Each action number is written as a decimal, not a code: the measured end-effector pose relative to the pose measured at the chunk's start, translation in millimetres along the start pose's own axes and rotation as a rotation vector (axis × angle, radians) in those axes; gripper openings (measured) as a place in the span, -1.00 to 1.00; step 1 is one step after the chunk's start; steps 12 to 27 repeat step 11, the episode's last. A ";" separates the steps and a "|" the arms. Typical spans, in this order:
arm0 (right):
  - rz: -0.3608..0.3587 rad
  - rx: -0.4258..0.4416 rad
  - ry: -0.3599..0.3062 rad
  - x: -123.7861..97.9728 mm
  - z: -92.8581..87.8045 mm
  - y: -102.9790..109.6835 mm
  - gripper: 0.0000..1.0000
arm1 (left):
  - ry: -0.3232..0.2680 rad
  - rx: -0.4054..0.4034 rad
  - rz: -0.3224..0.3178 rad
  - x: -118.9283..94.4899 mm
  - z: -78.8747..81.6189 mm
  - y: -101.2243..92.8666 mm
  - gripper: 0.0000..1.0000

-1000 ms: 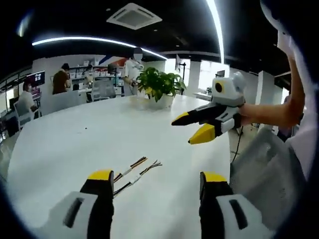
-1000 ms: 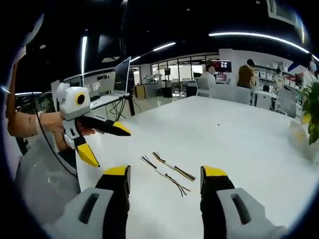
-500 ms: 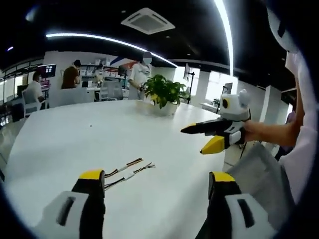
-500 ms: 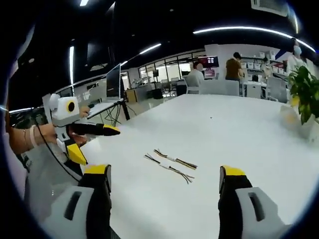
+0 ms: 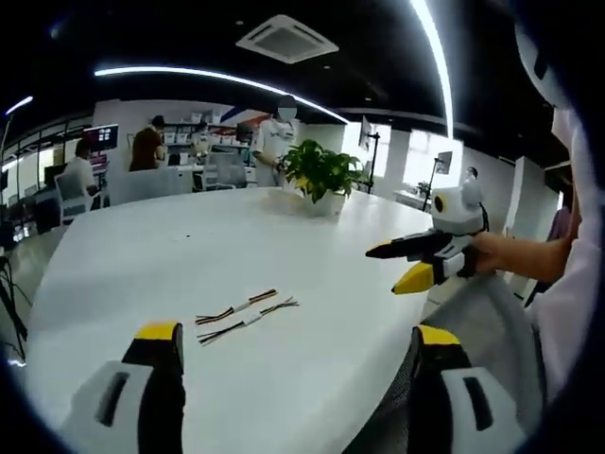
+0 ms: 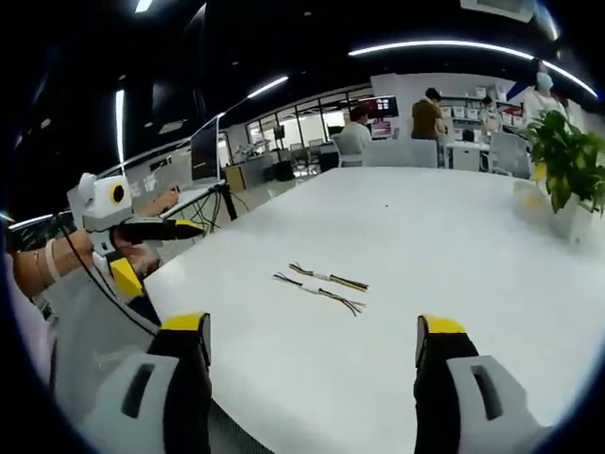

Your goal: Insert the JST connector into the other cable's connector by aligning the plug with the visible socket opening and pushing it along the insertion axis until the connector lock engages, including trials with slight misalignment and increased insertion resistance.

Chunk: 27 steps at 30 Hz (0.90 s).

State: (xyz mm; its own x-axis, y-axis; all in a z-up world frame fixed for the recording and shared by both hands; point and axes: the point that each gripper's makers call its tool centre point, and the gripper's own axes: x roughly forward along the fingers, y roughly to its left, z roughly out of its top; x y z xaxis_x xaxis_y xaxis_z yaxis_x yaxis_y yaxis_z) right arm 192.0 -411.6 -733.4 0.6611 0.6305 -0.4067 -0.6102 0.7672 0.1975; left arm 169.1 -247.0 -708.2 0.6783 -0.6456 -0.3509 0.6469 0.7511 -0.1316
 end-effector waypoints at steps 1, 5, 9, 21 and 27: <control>-0.002 0.002 0.000 -0.8 0.0 0.6 0.78 | -0.001 -0.003 0.001 -1.3 -0.7 -0.6 0.97; -0.012 0.003 0.011 -2.3 -2.9 4.5 0.80 | 0.016 -0.013 0.022 -5.4 -9.6 -0.7 0.97; -0.011 -0.006 0.015 -4.5 -4.1 9.4 0.81 | -0.001 -0.039 0.039 -8.9 -12.6 -1.7 0.97; -0.016 -0.005 0.013 -5.0 -4.3 9.3 0.81 | -0.004 -0.060 0.037 -8.3 -12.9 -2.1 0.97; -0.016 -0.005 0.013 -5.0 -4.3 9.3 0.81 | -0.004 -0.060 0.037 -8.3 -12.9 -2.1 0.97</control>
